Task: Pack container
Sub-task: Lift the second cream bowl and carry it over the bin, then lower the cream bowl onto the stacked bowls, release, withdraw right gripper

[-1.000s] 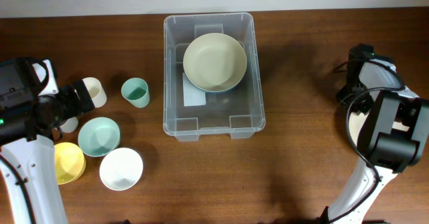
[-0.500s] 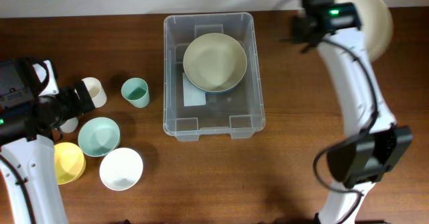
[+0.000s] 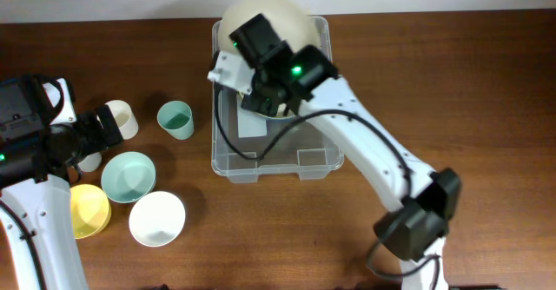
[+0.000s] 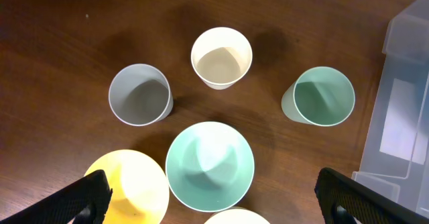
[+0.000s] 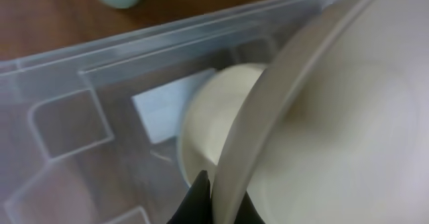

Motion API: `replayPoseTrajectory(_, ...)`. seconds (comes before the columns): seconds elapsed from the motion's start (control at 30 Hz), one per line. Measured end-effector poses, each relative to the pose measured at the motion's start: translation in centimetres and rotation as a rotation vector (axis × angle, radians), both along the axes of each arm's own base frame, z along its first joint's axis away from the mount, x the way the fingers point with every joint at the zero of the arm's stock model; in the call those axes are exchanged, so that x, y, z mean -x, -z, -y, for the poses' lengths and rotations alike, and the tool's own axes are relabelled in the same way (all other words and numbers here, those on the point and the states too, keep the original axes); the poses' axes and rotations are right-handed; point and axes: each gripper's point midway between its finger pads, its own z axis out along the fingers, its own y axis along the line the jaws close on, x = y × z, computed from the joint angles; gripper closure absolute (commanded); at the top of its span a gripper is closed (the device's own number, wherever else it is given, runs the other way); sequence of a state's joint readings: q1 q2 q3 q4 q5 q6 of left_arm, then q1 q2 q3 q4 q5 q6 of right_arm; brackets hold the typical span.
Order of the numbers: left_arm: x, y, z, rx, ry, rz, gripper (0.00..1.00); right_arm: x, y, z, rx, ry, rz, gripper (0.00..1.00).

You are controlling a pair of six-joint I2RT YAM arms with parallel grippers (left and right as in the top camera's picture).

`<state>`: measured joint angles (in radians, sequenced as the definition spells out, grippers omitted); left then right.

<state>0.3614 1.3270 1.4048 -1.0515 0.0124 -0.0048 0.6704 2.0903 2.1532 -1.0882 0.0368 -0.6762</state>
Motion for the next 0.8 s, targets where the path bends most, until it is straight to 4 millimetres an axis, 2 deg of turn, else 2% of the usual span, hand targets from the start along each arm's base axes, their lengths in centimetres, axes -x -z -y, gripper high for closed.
replayPoseTrajectory(0.2,0.0,0.0,0.0,0.0,0.0,0.0,0.0,-0.7,6.7,-0.3,0.069,-0.015,-0.117,0.96)
replayPoseTrajectory(0.23,0.0,0.0,0.0,0.0,0.0,0.0,0.0,-0.7,7.2,-0.3,0.074,-0.014,-0.125,0.96)
replayPoseTrajectory(0.27,0.0,0.0,0.0,0.0,0.0,0.0,0.01,-0.8,7.8,-0.3,0.078,-0.014,-0.134,0.89)
replayPoseTrajectory(0.3,0.0,0.0,0.0,0.0,0.0,0.0,0.0,-0.9,8.1,-0.3,0.081,-0.013,-0.138,0.85)
replayPoseTrajectory(0.4,0.0,0.0,0.0,0.0,0.0,0.0,0.0,-1.4,8.2,-0.2,0.076,-0.014,-0.125,0.81)
replayPoseTrajectory(0.53,0.0,0.0,0.0,0.0,0.0,0.0,0.0,-1.8,8.2,0.2,0.073,-0.009,-0.124,0.8)
replayPoseTrajectory(0.63,0.0,0.0,0.0,0.0,0.0,0.0,0.0,-1.3,8.2,0.9,0.099,-0.001,-0.146,0.87)
replayPoseTrajectory(0.67,0.0,0.0,0.0,0.0,0.0,0.0,0.0,-1.4,7.7,1.1,0.096,0.015,-0.14,0.86)
replayPoseTrajectory(0.7,0.0,0.0,0.0,0.0,0.0,0.001,0.0,-1.7,6.9,1.1,0.085,0.039,-0.124,0.78)
replayPoseTrajectory(0.73,0.0,0.0,0.0,0.0,0.0,0.001,0.0,-2.5,5.5,1.1,0.058,0.083,-0.088,0.34)
replayPoseTrajectory(0.77,-0.1,0.0,0.0,-0.001,0.0,0.003,0.0,-3.4,3.8,1.1,0.016,0.139,-0.044,0.01)
replayPoseTrajectory(0.8,-0.1,-0.1,0.0,0.001,0.001,0.005,0.0,-4.5,1.5,1.5,-0.04,0.221,0.002,0.01)
